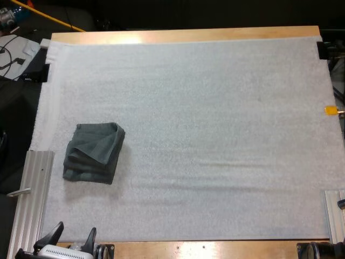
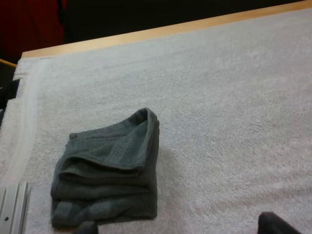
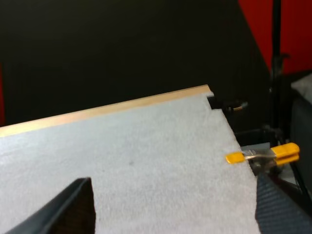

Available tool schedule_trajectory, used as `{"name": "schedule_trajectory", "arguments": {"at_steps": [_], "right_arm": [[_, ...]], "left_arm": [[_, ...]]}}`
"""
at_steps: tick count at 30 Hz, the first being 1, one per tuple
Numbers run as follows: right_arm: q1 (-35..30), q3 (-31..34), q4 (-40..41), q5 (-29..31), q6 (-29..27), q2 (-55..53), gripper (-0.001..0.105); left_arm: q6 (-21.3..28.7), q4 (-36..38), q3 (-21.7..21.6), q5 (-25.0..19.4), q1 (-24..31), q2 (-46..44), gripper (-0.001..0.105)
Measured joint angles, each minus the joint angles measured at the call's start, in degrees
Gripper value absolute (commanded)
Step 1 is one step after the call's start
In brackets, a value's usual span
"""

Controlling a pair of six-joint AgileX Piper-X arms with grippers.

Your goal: Pick towel from pile, fold and stack

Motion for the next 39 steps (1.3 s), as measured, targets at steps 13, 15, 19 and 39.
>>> {"name": "schedule_trajectory", "arguments": {"at_steps": [13,15,19,39], "right_arm": [[0.13,4.30,-6.15,0.00,0.04,0.02,0.065],[0.13,6.01,-8.30,0.08,0.04,0.02,0.065],[0.13,11.25,-12.78,0.12,-0.10,0.02,0.065],[0.13,25.49,-15.58,0.12,-0.20,0.12,0.065]], "left_arm": [[0.87,-7.23,4.19,0.43,0.00,-0.09,0.062],[0.87,-9.52,6.29,0.43,0.00,-0.04,0.062],[0.87,-17.53,12.05,0.57,0.11,0.09,0.062],[0.51,-27.65,23.76,0.57,0.11,0.09,0.062]]}}
